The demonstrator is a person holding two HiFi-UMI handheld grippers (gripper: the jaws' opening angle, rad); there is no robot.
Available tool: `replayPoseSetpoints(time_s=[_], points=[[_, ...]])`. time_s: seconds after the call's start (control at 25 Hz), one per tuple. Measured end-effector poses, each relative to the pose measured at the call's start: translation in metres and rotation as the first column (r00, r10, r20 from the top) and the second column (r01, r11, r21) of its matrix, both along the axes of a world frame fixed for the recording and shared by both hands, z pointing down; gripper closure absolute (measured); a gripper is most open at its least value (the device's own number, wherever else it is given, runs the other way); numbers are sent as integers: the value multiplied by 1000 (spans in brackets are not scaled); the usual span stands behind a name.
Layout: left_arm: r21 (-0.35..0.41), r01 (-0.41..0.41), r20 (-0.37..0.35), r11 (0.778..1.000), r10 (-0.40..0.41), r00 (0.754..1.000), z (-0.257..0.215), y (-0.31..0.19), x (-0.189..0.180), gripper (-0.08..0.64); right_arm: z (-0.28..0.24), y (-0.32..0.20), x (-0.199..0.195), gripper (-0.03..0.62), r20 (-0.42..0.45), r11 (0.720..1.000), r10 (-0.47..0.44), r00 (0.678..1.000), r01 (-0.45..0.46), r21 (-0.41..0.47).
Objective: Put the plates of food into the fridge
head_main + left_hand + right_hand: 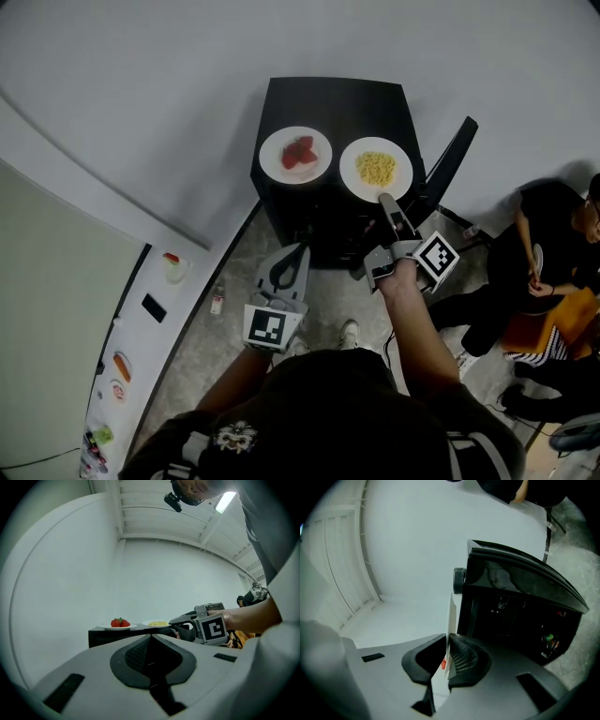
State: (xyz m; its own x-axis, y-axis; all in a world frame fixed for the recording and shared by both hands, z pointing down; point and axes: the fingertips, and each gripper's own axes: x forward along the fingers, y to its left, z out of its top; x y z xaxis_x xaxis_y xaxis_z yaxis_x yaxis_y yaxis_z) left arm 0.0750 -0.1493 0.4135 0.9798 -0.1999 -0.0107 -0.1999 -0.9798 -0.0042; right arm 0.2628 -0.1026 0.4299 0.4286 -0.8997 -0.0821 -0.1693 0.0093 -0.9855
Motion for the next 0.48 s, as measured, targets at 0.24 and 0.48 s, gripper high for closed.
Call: replayPoseSetpoints(time_s=[0.24, 0.48], points=[[4, 2, -3, 1000, -2, 1000, -1, 14, -14, 537, -14, 29, -36, 551, -24, 999, -23, 999, 24, 36], [-21, 10, 7, 1000, -10, 1000, 5, 12, -21, 537, -18, 41, -69, 552, -25, 997, -54, 998, 55, 46]])
